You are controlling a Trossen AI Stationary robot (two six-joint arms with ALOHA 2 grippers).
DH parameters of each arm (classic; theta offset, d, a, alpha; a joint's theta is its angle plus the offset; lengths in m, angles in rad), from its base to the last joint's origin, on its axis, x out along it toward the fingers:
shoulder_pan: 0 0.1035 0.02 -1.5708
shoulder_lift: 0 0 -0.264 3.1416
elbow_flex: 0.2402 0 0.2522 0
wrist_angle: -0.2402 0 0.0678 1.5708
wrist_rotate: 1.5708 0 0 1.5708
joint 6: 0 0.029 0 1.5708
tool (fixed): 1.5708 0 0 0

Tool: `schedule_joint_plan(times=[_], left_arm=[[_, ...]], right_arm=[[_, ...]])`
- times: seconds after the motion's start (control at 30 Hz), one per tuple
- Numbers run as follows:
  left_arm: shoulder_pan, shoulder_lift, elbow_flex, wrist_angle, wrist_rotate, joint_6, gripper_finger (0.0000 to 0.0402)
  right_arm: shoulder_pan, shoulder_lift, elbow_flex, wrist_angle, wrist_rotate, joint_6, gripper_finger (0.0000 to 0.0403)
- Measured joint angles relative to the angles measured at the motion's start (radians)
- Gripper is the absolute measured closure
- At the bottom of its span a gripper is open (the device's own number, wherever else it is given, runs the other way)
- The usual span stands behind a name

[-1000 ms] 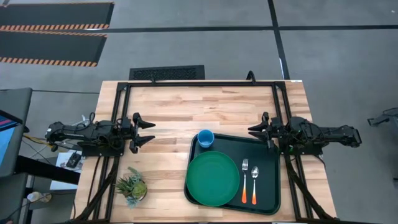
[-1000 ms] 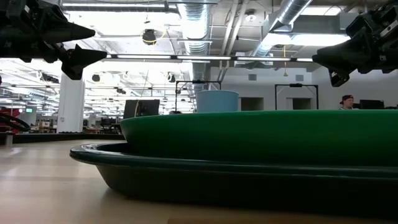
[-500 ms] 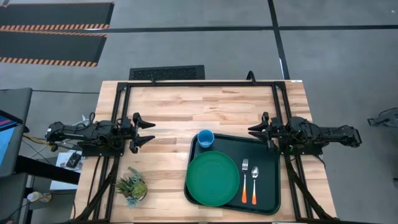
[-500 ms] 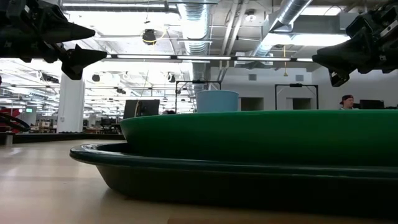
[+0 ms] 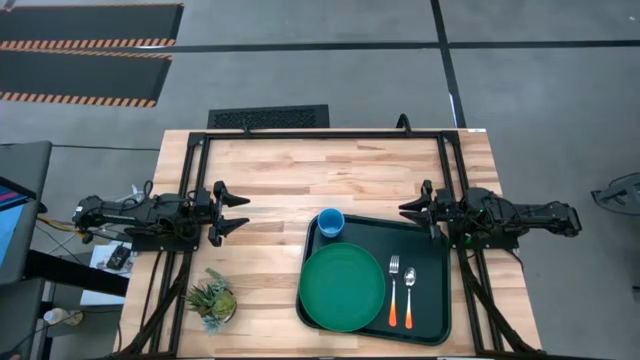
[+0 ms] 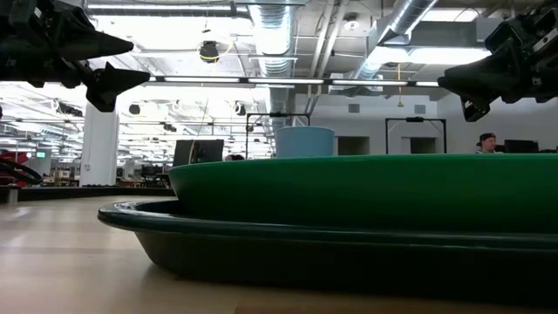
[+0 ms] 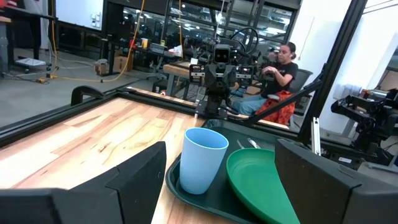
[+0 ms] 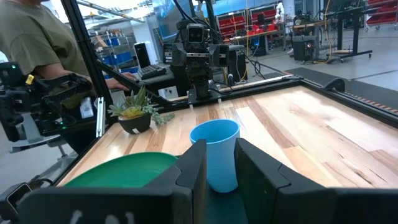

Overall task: Pick and place plate/cup/fork/spoon on tray
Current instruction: Return to Home Position

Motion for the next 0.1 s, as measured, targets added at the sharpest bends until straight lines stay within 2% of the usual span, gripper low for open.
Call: schedule_joint_plan(times=[0.1], left_arm=[[0.0,0.0,0.0,0.0,0.0,0.0,0.0117]], right_arm=[[0.0,0.0,0.0,0.0,0.0,0.0,0.0294]])
